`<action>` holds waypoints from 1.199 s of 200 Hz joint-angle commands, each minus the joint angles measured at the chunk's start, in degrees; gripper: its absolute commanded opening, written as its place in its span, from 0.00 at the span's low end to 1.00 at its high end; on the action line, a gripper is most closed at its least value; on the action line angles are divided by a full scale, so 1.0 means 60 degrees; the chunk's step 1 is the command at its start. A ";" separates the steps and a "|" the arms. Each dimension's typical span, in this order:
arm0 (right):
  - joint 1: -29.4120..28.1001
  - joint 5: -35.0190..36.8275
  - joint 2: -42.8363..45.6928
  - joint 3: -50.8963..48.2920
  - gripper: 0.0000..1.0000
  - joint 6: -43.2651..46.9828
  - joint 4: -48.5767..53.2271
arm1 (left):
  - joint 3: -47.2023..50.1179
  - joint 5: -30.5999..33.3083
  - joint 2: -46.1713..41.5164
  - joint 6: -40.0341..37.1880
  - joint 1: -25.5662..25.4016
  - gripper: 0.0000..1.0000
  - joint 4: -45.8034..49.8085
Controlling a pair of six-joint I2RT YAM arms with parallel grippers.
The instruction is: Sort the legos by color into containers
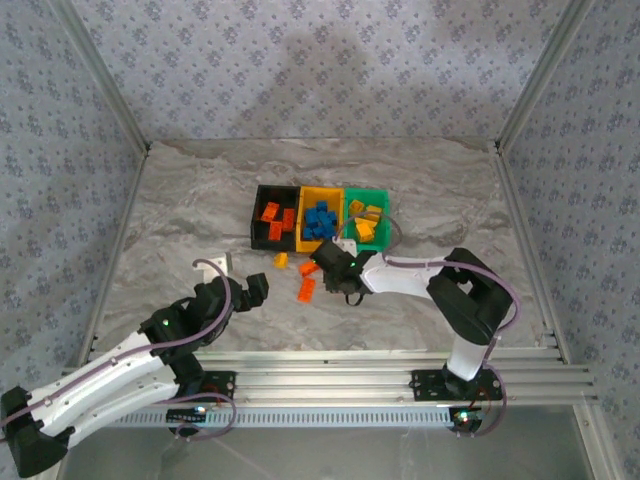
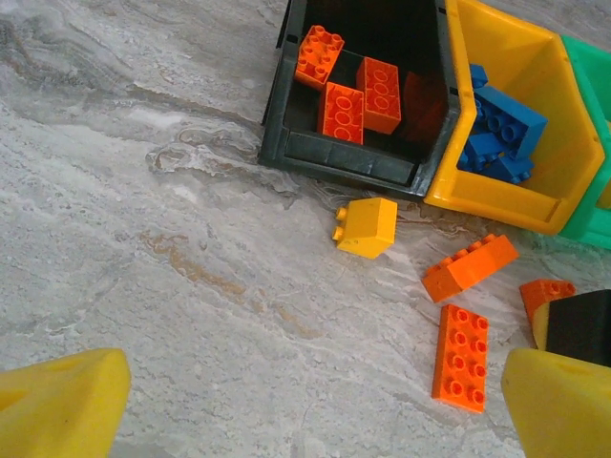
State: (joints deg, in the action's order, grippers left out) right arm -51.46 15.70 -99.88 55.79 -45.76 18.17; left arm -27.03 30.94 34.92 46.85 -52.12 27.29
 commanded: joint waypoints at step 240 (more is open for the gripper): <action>0.0603 -0.2250 -0.2949 0.8371 0.69 0.3025 0.0268 | 0.0031 -0.0772 0.0003 -0.0714 0.0139 1.00 0.0252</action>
State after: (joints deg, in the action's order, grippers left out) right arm -46.92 1.91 -124.57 107.74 -29.06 21.17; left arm -25.17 28.18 33.32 45.19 -51.70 30.24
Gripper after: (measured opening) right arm 0.682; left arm 0.997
